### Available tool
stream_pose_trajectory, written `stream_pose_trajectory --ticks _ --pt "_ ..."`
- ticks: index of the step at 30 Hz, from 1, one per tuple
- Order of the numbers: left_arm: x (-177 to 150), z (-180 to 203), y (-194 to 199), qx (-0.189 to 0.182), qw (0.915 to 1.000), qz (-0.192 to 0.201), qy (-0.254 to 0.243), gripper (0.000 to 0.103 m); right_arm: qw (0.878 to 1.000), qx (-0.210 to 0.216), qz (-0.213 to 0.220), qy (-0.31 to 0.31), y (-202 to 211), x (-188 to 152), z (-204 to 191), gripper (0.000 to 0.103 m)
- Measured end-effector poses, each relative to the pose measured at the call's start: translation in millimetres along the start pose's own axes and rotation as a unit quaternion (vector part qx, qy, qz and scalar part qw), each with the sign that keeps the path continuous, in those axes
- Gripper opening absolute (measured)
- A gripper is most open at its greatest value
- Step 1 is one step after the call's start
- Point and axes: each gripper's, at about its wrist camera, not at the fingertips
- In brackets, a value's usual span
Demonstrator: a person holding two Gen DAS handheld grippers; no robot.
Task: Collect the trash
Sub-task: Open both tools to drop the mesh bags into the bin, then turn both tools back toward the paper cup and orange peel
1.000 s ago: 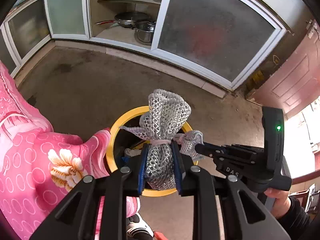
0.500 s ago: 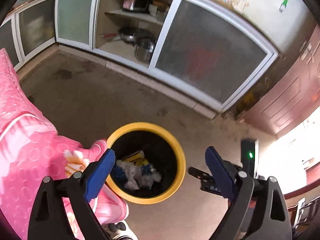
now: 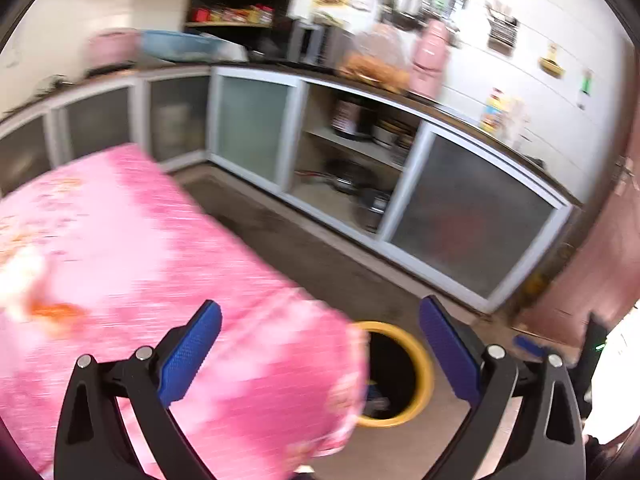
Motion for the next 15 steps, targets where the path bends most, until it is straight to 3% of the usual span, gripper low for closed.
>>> stream_pose_trajectory --ticks 6,10,15 --pt "6 -103 81 0.113 0.9931 0.032 -0.003 0.095 0.988 0.116 0.017 0.101 -27 22 -117 0.080" --pt "2 -174 127 0.196 0.9801 0.031 -0.001 0.095 0.974 0.179 0.013 0.142 -46 26 -185 0.080" --pt "-2 -231 150 0.222 0.9745 0.032 0.009 0.095 0.959 0.241 -0.004 0.148 -77 24 -270 0.080"
Point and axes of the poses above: each gripper's, at about its wrist camera, not at the fingertips, and y roughly against the way its jaws point, z to its right, x to its top, and after that the axes turned 15 degrees about z, right-handed
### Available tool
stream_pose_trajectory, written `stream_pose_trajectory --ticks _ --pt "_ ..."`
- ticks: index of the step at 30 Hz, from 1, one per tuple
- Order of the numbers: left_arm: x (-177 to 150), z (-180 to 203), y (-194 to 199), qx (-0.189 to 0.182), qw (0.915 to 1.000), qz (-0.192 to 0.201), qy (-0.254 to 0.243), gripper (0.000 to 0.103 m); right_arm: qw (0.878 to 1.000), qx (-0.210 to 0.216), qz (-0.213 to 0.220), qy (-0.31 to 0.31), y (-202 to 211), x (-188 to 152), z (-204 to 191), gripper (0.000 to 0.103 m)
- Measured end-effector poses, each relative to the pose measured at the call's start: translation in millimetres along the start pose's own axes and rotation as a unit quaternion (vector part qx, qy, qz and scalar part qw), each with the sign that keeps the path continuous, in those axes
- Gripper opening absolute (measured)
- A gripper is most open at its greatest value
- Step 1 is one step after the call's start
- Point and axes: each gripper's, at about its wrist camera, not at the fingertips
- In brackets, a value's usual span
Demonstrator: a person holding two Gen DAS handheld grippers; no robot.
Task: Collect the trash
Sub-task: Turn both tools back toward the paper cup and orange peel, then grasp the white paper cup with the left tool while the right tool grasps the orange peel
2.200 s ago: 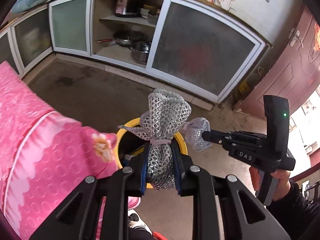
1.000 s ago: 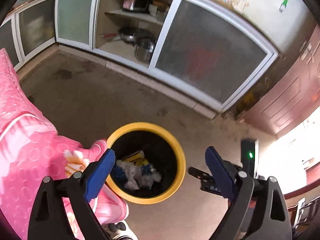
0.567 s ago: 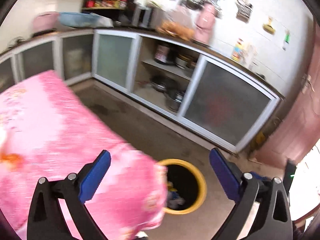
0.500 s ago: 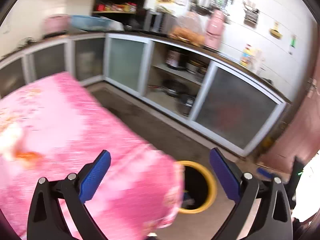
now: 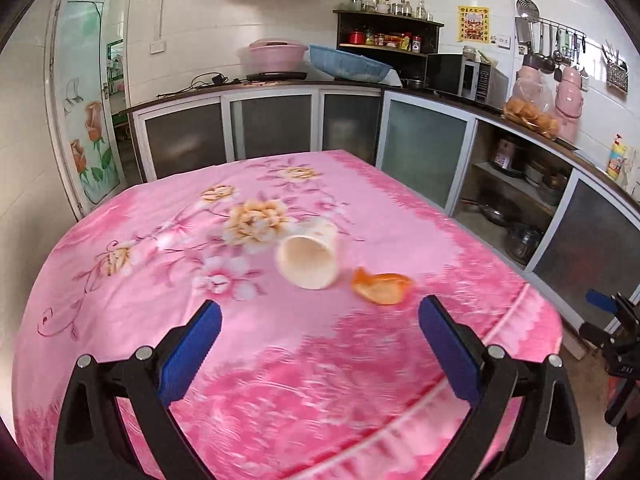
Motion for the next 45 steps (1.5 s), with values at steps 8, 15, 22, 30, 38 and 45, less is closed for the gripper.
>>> stream_pose_trajectory --ticks 8,15,22,30,38,45 --pt "-7 -33 -67 -0.018 0.9996 -0.011 -0.021 0.095 0.998 0.047 -0.024 0.016 -101 23 -64 0.080" --pt "-20 -48 -119 -0.023 0.9977 -0.056 -0.032 0.095 0.995 0.067 -0.066 0.025 -161 24 -86 0.080" --pt "-29 -58 -164 -0.037 0.9940 -0.102 -0.016 0.095 0.991 0.067 -0.112 0.023 -205 16 -88 0.078" --pt "-26 -55 -195 -0.037 0.9919 -0.121 -0.007 0.095 0.986 0.073 -0.147 0.030 -234 9 -90 0.065" --pt "-26 -48 -225 -0.037 0.9883 -0.148 0.013 0.046 0.982 0.069 -0.172 0.026 -247 5 -86 0.021" --pt "-25 -46 -228 -0.047 0.9847 -0.166 0.023 0.005 0.982 0.077 -0.168 0.023 -240 7 -86 0.010"
Point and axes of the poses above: each gripper's, at about its wrist camera, not at the fingertips, and y roughly against the way its jaws point, z to its right, x to its top, and after that the axes turned 15 degrees about z, right-handed
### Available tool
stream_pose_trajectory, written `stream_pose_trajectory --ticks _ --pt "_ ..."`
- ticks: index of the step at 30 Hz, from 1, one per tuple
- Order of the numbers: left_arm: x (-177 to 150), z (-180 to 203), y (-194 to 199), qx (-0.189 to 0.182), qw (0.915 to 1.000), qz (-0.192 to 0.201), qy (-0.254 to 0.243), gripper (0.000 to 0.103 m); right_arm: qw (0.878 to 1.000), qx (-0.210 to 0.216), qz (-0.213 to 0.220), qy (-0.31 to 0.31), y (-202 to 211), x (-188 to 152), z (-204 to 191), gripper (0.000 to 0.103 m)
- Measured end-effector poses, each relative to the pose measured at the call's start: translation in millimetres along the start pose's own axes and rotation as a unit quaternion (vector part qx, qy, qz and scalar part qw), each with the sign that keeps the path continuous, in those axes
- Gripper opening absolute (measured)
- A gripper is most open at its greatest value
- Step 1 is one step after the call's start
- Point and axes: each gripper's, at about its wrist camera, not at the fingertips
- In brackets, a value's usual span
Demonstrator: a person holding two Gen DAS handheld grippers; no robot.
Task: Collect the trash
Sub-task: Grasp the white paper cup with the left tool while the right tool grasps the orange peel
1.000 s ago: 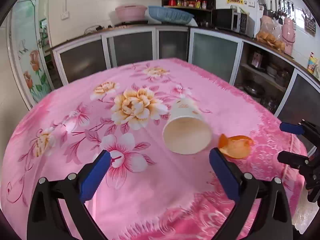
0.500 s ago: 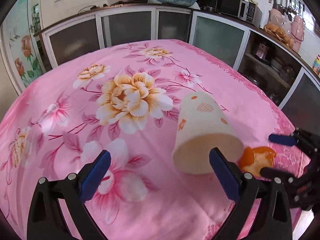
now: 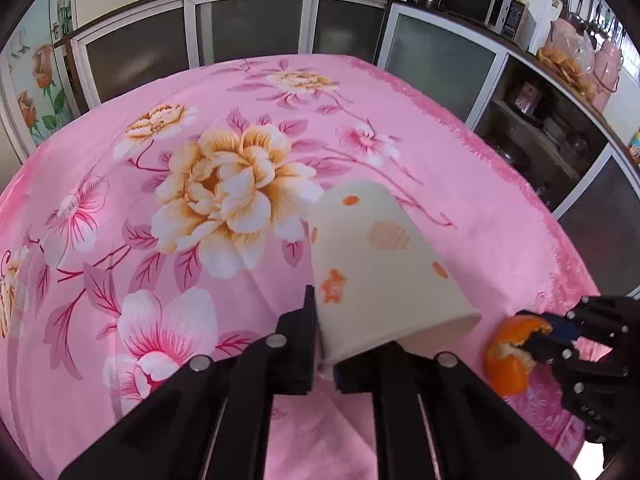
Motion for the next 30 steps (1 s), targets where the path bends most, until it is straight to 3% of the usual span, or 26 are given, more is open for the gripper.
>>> stream_pose_trajectory --ticks 12,21,30 --pt "-6 7 48 0.000 0.9993 0.033 0.014 0.005 1.000 -0.005 0.026 -0.007 46 -2 1 0.009" --pt "-26 57 112 0.003 0.9964 0.085 -0.002 0.005 0.999 -0.025 0.034 -0.022 95 -25 14 0.009" --pt "-34 124 154 -0.020 0.9929 0.117 -0.014 0.005 0.995 -0.056 0.056 -0.053 161 -53 37 0.009"
Point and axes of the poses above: each gripper's, at about its wrist camera, not at the fingertips, and y roughly against the way its jaws point, z to its right, x to its top, and after that the axes turned 15 degrees about z, right-handed
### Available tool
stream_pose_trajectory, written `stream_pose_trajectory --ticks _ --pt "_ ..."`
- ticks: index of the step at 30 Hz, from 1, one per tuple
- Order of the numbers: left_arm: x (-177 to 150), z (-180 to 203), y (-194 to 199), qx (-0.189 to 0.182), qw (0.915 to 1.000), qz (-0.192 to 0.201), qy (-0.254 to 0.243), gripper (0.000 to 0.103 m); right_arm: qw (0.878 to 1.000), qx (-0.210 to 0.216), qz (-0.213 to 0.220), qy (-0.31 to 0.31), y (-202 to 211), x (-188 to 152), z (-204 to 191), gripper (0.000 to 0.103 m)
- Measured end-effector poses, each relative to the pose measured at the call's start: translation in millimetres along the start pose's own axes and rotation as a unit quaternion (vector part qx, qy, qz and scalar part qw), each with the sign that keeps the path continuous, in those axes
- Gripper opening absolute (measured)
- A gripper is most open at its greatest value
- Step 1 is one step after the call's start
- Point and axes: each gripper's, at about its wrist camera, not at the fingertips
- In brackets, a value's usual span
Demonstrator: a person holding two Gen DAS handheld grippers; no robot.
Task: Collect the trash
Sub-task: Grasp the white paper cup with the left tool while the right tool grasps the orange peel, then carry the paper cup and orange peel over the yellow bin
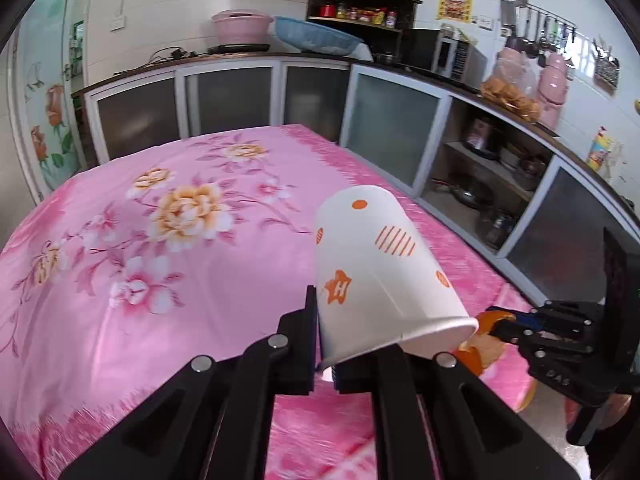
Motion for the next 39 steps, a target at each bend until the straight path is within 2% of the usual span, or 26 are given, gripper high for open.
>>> stream_pose_trajectory --ticks 9,18,31,39 --pt "1 78 27 -0.043 0.9986 0.016 -0.026 0.005 0.999 -0.038 0.019 -0.029 57 -17 40 0.009" --pt "-2 153 45 -0.097 0.9934 0.025 -0.056 0.005 0.994 -0.089 0.033 -0.063 111 -40 93 0.009" --pt "-9 249 47 -0.172 0.9791 0.021 -0.106 0.005 0.978 -0.177 0.034 -0.107 173 -90 168 0.009" --pt "-21 303 31 -0.215 0.9675 0.007 -0.133 0.005 0.967 -0.214 0.024 -0.139 187 -128 206 0.009"
Point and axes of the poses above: each gripper's, at about its wrist camera, not at the fingertips, and y roughly against the way its jaws point, z to its right, x to its top, and after that the axes turned 15 degrees about z, right-handed
